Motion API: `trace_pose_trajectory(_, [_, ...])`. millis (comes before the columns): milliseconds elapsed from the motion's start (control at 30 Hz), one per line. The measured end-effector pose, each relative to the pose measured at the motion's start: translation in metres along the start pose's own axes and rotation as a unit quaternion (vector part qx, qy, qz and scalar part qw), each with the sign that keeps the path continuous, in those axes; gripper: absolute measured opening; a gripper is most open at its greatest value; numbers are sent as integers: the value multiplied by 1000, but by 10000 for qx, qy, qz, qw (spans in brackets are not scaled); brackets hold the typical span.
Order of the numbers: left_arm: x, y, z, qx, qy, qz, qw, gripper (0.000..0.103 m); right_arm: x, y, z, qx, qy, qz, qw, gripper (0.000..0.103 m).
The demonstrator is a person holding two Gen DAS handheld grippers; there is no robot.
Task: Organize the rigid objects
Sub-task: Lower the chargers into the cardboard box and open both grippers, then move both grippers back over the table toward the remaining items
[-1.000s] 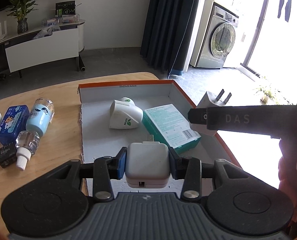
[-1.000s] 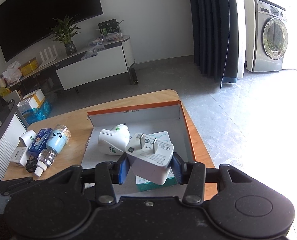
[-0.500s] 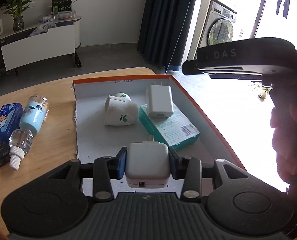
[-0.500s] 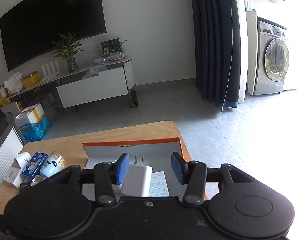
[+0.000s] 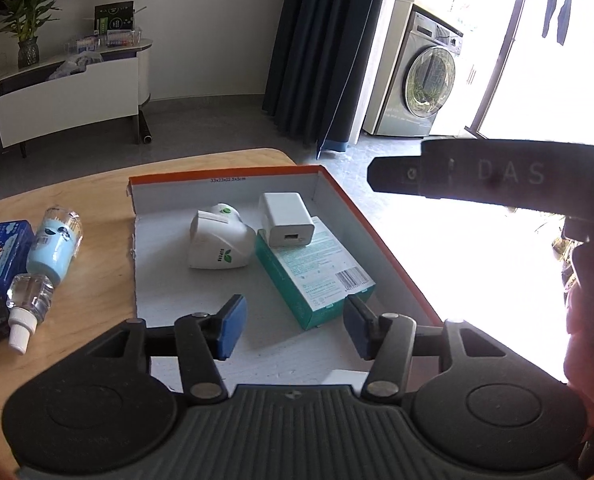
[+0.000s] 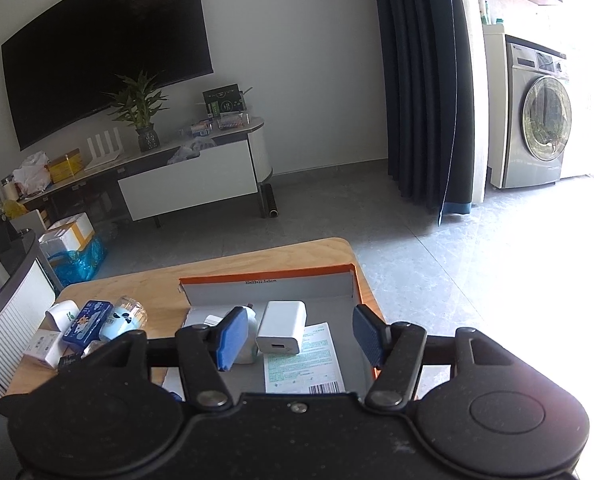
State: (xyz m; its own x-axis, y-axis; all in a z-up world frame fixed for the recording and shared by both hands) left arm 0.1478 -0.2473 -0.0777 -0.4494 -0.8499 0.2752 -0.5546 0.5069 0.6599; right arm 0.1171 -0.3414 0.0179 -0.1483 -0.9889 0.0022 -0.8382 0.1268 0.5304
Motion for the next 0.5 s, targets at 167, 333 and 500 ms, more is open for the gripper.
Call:
trace_pose_trajectory(167, [-26, 13, -4, 108, 128, -501, 9986, 65, -9, 5, 2, 39, -84, 8, 10000, 81])
trace_pose_trajectory(333, [-55, 28, -7, 179, 341, -841, 9957, 74, -26, 3, 12, -96, -44, -52, 9999, 84])
trace_pose_trajectory(500, [-83, 44, -7, 224, 513, -1133, 9920, 78, -50, 2, 18, -180, 67, -204, 9996, 87])
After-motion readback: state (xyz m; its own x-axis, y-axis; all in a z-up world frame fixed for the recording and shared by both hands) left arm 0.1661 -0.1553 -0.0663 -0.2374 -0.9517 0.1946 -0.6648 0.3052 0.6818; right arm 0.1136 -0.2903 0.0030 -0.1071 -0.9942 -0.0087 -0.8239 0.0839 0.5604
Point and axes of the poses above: each gripper's, at about its wrist camera, not at the fingertips, and y roughly against the way its jaws point, x to its right, z to its underside, the point moved 9 cm from there along -y, roughly the way its jaws point, and after that the axes turned 9 degrees about y, right-handed, at the moved point
